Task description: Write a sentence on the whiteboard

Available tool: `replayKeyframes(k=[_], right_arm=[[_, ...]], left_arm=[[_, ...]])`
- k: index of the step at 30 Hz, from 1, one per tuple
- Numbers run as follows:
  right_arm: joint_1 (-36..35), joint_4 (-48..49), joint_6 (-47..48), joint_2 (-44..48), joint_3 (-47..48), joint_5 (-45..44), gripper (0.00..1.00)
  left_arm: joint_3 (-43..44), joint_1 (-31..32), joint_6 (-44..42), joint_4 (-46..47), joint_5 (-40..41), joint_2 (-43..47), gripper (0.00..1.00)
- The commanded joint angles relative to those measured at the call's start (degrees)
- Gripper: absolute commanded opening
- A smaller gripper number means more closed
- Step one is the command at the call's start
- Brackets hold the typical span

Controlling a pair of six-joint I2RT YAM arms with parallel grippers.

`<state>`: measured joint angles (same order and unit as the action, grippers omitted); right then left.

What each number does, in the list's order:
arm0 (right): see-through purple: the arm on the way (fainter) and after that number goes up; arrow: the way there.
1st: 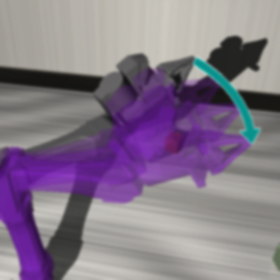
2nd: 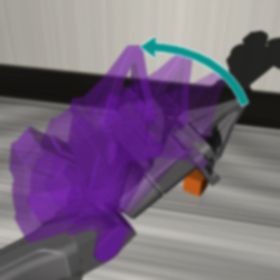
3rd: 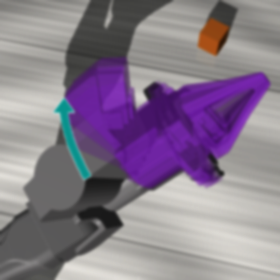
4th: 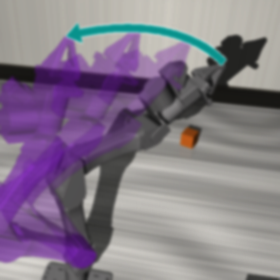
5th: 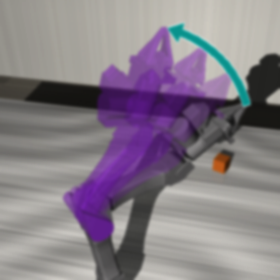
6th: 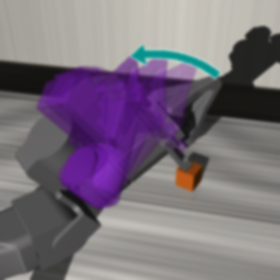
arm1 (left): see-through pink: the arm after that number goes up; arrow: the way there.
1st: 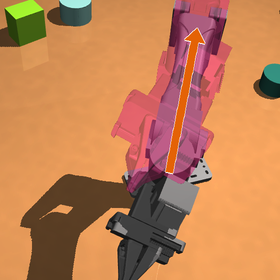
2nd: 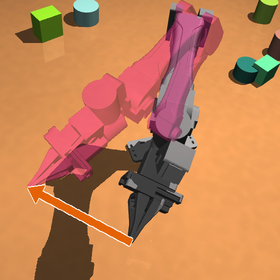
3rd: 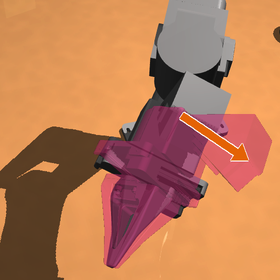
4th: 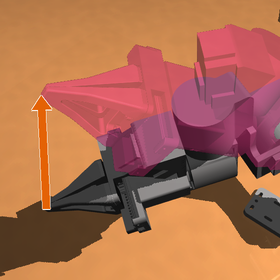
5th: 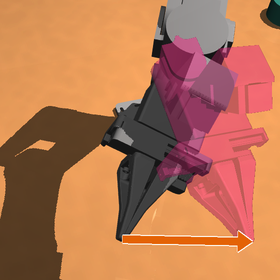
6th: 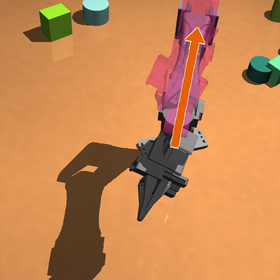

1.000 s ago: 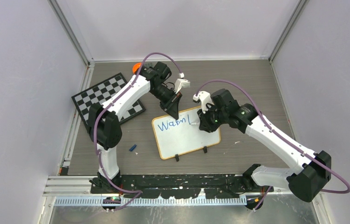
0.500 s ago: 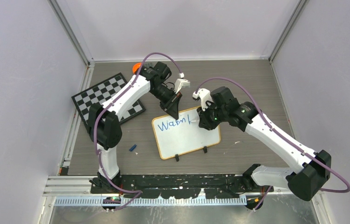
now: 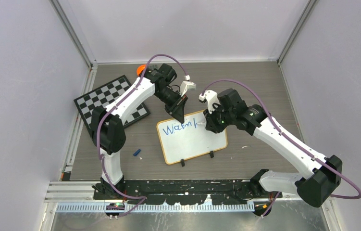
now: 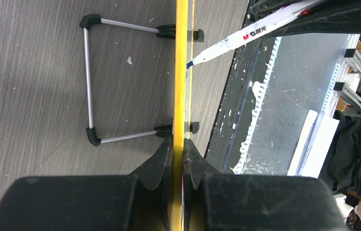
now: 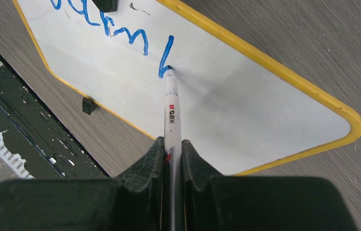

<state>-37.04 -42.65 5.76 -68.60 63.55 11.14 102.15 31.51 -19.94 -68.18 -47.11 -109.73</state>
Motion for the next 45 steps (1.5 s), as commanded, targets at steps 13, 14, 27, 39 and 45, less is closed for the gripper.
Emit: replayKeyframes(k=[13, 14, 27, 39, 45], right_arm=[[0.30, -0.63, 1.25, 1.01, -1.59, -1.45, 0.00], [0.22, -0.95, 1.31, 1.02, -1.40, -1.42, 0.00], [0.23, -3.31, 0.50, 2.69, 3.64, 1.27, 0.00], [0.26, -0.29, 0.42, -0.52, 2.61, -1.51, 0.00], [0.29, -1.93, 1.21, 0.49, 2.61, -4.57, 0.00]], left_arm=[[0.51, 0.39, -0.45, -0.23, 1.23, -0.93, 0.00], [0.51, 0.35, -0.47, -0.27, 1.31, -0.92, 0.00], [0.85, 0.57, -0.57, -0.47, 0.88, -1.30, 0.00], [0.86, 0.57, -0.64, -0.57, 1.32, -1.26, 0.00], [0.94, 0.52, -0.55, -0.48, 1.23, -1.51, 0.00]])
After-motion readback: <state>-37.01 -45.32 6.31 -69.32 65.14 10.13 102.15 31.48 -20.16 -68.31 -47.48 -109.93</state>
